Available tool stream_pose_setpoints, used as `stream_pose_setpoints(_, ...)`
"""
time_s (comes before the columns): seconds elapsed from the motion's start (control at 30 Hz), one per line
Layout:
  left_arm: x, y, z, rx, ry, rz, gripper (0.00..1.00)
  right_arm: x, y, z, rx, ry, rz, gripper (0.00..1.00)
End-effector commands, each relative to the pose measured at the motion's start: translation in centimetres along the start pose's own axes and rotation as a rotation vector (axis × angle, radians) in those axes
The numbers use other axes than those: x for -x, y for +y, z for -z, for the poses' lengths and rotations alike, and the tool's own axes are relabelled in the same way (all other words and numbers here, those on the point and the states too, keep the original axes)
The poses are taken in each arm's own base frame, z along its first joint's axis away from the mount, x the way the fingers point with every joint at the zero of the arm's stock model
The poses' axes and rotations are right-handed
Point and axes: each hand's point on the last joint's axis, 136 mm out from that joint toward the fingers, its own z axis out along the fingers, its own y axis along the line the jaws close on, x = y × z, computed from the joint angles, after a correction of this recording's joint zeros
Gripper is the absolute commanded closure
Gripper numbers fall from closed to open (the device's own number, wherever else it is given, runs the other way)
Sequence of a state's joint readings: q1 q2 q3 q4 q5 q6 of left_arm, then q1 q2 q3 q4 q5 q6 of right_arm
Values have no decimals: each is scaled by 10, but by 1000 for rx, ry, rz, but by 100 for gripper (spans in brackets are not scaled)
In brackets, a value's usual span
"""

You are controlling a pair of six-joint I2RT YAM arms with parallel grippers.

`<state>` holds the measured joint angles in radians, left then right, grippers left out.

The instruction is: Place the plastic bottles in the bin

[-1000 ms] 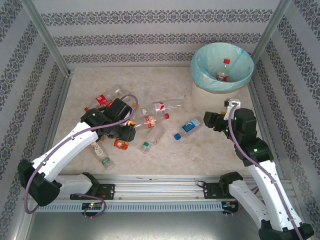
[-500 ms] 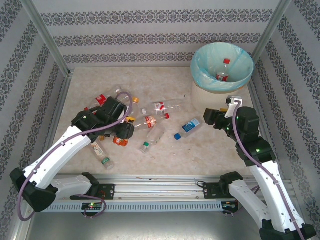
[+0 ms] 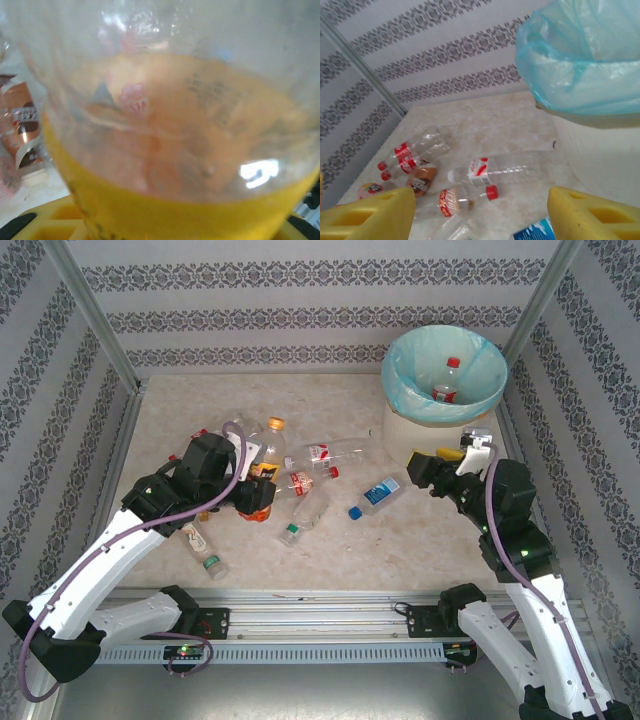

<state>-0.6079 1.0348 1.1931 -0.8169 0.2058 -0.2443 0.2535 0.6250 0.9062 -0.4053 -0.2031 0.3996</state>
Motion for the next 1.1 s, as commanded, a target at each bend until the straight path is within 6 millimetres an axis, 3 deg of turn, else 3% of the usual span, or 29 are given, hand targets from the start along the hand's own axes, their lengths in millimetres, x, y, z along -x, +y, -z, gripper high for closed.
stream_pose_setpoints(0.0,30,-31,11,-143,-136,-92,100,22,25,9,119,-98,0,30)
stream_pose_setpoints(0.27,57,-70,27,-335,-308,-221,100,34,53,26,261,-166,43,30)
stream_pose_setpoints(0.47,65,-82,21,-384,-368,-259,100,43,63,42,314,-252,75,29)
stream_pose_setpoints(0.8,45,-108,5,-424,-332,-382,100,46,111,71,574,-254,169,33)
stream_pose_setpoints(1.07,28,-129,-6,-420,-287,-502,100,48,138,65,713,-152,154,38)
